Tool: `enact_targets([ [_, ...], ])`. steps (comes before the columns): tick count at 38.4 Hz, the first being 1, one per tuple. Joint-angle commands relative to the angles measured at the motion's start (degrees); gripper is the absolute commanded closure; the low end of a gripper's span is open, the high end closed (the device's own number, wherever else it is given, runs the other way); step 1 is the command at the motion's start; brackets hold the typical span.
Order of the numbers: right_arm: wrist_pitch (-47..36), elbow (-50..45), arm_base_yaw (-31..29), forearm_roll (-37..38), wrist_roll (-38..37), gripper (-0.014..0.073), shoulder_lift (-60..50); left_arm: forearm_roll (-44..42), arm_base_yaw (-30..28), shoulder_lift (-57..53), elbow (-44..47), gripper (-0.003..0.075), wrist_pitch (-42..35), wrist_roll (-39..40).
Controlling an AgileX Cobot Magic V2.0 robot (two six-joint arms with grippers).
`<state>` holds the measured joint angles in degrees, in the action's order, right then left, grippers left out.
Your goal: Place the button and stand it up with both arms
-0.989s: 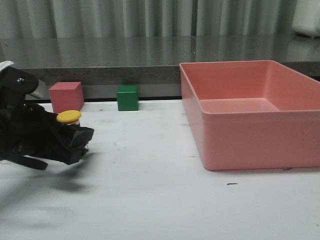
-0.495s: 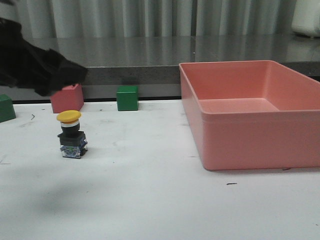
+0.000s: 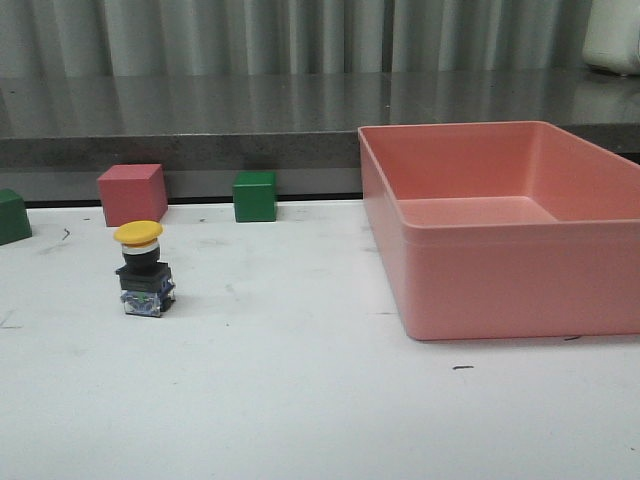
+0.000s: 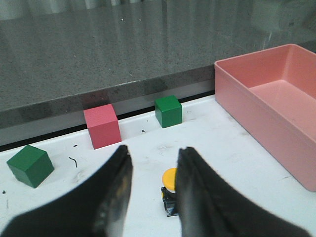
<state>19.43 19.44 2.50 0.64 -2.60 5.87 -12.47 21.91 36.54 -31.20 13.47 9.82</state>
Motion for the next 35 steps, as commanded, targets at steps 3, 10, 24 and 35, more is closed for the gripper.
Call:
enact_targets([
  [3, -5.0, 1.5, -0.3, 0.7, 0.4, 0.0664, 0.6, 0.8, 0.5, -6.9, -1.7, 0.0699, 1.7, 0.6],
  [10, -5.0, 1.5, -0.3, 0.7, 0.4, 0.0664, 0.6, 4.1, 0.5, -11.3, -1.7, 0.0740, 2.5, 0.6],
  [24, -5.0, 1.5, -0.3, 0.7, 0.4, 0.0664, 0.6, 5.2, 0.5, -11.7, -1.7, 0.0740, 2.0, 0.6],
  [35, -5.0, 1.5, -0.3, 0.7, 0.4, 0.0664, 0.6, 5.2, 0.5, -11.7, -1.7, 0.0740, 2.0, 0.6],
])
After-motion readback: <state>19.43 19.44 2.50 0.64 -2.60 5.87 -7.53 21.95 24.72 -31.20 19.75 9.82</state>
